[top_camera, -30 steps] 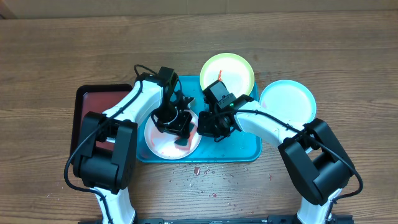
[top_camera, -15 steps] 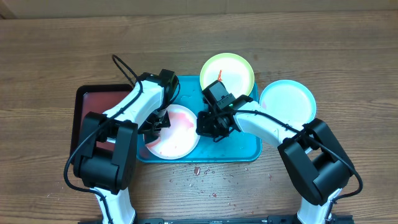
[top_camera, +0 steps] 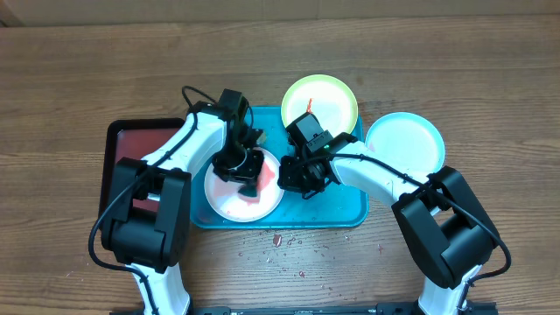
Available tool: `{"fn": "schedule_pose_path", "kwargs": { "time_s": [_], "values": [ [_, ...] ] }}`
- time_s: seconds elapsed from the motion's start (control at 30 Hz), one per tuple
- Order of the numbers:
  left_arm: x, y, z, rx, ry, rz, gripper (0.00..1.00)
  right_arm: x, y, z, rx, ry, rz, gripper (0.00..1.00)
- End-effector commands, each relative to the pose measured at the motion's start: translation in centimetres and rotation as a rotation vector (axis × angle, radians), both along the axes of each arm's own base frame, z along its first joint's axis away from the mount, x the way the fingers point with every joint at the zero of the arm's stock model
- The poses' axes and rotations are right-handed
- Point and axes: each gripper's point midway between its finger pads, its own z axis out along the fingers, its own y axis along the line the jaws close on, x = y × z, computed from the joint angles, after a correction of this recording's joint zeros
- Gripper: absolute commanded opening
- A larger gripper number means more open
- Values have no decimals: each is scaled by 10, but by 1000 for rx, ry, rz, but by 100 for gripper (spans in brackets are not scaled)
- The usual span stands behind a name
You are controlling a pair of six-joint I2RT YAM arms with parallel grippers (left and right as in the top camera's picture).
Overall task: Clean dirty plates on tray and stack at the side
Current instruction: 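Scrub the white plate with the sponge while right gripper holds it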
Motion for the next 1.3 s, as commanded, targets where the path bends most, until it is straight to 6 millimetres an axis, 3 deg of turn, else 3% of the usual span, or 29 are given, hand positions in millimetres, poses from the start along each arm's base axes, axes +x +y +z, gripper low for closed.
{"fn": "schedule_pose_path", "kwargs": {
  "time_s": [0.0,0.1,0.2,0.27,0.33,0.47,0.57,0.63,0.7,0.8,0.97,1.1,1.27],
  "values": [
    [1,-21,-1,-115,-4,-30,4,2,3,7,15,-21,8,4],
    [18,22,-15,183,-43,195,4,2,3,7,16,-21,8,4],
    [25,74,-15,501,-119,384,4,2,3,7,15,-21,7,4],
    [24,97,-9,642,-160,456,4,2,3,7,15,-21,7,4],
    [22,108,-5,713,-177,489,4,2,3,7,15,-22,7,4],
    [14,94,-8,657,-127,448,4,2,3,7,16,-22,7,4],
    [-4,44,-16,382,3,238,4,2,3,7,15,-22,7,4],
    [-20,3,-10,135,81,77,4,2,3,7,15,-21,7,4],
    [-33,-27,1,-52,123,-31,4,2,3,7,16,-22,7,4],
    [-44,-50,13,-205,142,-116,4,3,4,8,17,-24,8,4],
    [-26,-49,5,-154,77,-70,4,3,4,8,17,-23,8,4],
    [8,-5,-15,167,-35,177,4,3,4,8,17,-23,8,4],
    [26,48,-16,472,-151,375,4,2,3,7,14,-20,8,4]
  ]
}}
